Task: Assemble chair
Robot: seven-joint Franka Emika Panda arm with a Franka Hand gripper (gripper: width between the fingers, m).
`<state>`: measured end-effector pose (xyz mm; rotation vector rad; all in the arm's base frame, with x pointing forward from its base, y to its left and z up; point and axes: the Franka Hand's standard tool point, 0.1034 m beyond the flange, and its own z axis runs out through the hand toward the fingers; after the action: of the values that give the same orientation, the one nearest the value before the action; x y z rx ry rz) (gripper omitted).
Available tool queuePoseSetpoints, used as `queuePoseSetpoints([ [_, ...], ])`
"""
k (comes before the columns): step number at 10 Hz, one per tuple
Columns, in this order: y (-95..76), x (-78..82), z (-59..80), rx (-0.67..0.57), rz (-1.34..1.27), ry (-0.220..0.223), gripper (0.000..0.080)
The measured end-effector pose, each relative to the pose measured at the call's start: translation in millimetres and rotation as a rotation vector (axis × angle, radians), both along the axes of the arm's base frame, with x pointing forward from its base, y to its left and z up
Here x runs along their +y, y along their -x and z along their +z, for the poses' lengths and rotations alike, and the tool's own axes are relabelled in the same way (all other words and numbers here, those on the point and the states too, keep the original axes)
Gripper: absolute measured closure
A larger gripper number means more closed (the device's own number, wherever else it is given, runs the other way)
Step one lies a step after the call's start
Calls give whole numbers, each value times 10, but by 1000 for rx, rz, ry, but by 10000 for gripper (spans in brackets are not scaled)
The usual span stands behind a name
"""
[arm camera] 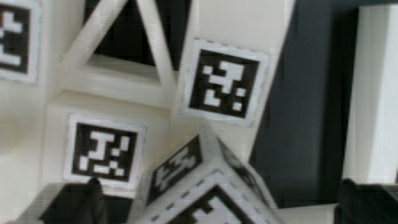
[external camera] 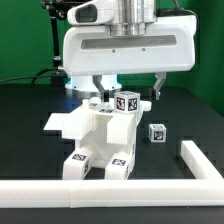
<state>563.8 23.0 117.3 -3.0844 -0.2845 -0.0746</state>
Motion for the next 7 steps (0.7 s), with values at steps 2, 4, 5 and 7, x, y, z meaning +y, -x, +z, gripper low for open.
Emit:
queuePoseSetpoints([
  [2, -41, 28, -21, -42, 313, 50, 150],
  [4, -41, 14, -21, -40, 236, 47, 239],
  [5, -41, 16, -21, -37, 138, 41, 239],
  [7, -41, 17, -21, -34, 36, 35, 515],
])
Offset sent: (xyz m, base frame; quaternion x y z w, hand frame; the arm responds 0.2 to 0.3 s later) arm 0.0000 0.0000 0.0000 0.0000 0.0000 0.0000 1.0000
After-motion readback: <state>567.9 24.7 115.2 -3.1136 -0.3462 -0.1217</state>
